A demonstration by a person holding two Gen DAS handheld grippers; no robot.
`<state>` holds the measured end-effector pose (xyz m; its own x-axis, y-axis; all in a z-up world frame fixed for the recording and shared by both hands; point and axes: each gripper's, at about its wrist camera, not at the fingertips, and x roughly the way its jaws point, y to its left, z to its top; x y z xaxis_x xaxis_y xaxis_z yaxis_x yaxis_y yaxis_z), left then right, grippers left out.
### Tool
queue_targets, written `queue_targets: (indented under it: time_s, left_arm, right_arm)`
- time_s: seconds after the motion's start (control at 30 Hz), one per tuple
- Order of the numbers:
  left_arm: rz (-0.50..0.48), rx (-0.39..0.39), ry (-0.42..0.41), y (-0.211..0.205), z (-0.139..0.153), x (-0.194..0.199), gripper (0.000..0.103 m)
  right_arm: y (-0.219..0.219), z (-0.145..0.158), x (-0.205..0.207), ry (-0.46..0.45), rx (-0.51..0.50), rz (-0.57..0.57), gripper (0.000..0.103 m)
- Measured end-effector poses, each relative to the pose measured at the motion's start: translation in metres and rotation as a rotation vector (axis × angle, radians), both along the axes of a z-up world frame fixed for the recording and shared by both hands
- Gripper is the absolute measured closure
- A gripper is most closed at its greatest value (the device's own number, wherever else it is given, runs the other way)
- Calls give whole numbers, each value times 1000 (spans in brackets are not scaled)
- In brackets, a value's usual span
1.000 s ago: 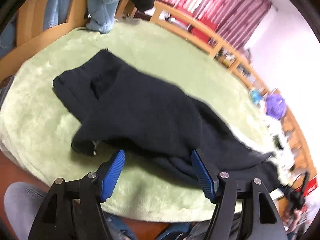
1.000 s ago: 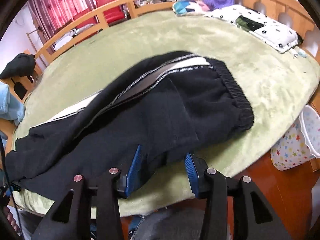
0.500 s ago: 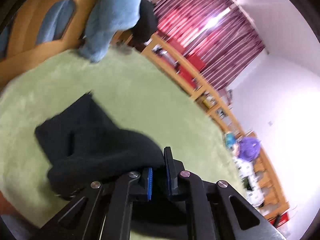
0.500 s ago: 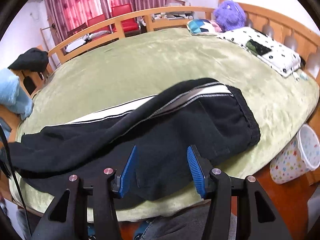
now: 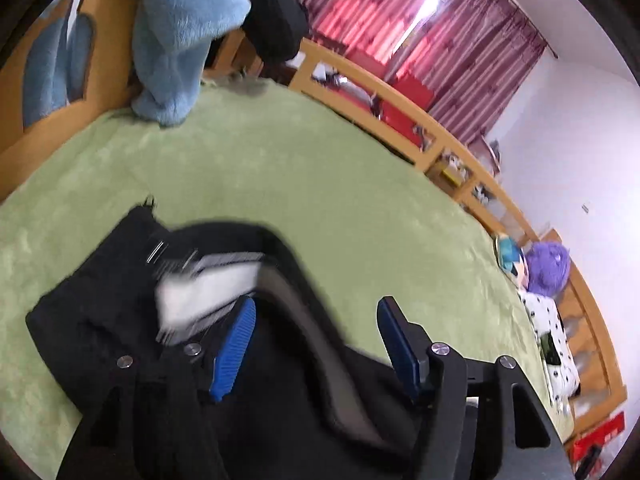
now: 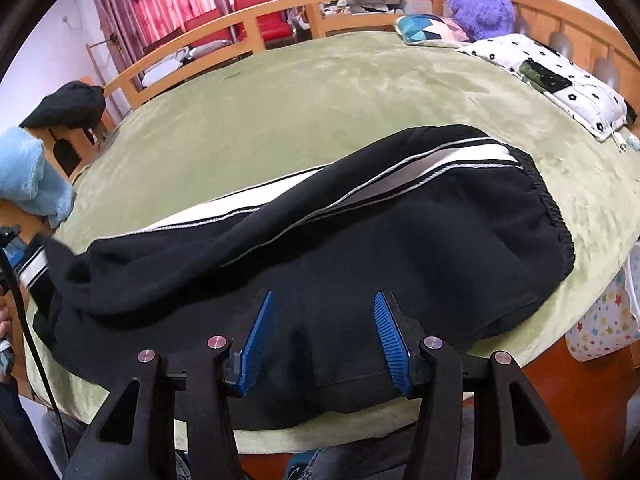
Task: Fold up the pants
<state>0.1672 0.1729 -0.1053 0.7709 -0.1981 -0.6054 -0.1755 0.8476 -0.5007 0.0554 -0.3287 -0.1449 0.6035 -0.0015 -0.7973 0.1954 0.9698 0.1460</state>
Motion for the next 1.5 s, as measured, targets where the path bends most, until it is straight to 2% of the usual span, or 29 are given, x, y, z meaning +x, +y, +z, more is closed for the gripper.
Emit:
queue_targets:
  time_s: [0.03, 0.13, 0.2, 0.27, 0.33, 0.4, 0.43, 0.53, 0.6, 0.7, 0.77, 1.0, 1.1, 1.13, 1.2, 1.23, 1.27, 1.33, 1.5]
  left_arm:
    - [-8, -7, -7, 5, -2, -7, 41]
    - [39, 24, -18, 30, -10, -35, 27]
    - [95, 79, 16, 47, -19, -46, 27]
    - [110, 101, 61, 62, -36, -47, 27]
    - [117, 87, 99, 69, -49, -43, 27]
    - [71, 43, 104, 71, -64, -36, 27]
    - [60, 53, 115, 70, -70, -33, 27]
    - [105, 176, 173, 66, -86, -26, 27]
    - [112, 185, 192, 72, -93, -27, 27]
    - [123, 136, 180, 87, -93, -38, 27]
    - [87, 124, 166, 90, -91, -46, 29]
    - [-46, 309, 130, 62, -88, -43, 29]
    - [-58, 339, 102, 50, -87, -37, 29]
    - [-63, 361, 122, 46, -89, -31, 31]
    - [-52, 398, 165, 43, -96, -19, 56]
    - [-39, 409, 188, 44, -100, -13, 72]
    - [-30, 402, 216, 46, -104, -7, 79]
    - [-23, 354, 230, 50, -98, -5, 89]
    - [44, 167, 136, 88, -33, -19, 90]
  right_arm:
    - [2, 0, 2, 2, -2, 3, 52]
    - [9, -1, 10, 13, 10, 7, 52]
    - [14, -1, 16, 15, 10, 13, 52]
    - [21, -1, 22, 15, 6, 18, 52]
    - [28, -2, 26, 17, 5, 24, 52]
    - [36, -4, 29, 26, 5, 33, 52]
    - [40, -6, 30, 32, 2, 37, 52]
    - [49, -10, 30, 54, -24, 48, 52]
    - [52, -12, 28, 68, -47, 41, 52]
    - [53, -15, 26, 82, -49, 19, 52]
    - [49, -18, 26, 93, -39, 2, 52]
    - [47, -36, 38, 132, 16, -19, 52]
    - [53, -35, 40, 130, 0, -3, 52]
    - [55, -34, 39, 128, -5, 4, 52]
    - [57, -34, 38, 130, -20, 11, 52]
    - [58, -33, 38, 130, -28, 13, 52]
    - [58, -33, 36, 128, -35, 14, 52]
    - [56, -30, 33, 124, -39, 11, 52]
    - [49, -21, 25, 95, -35, -9, 52]
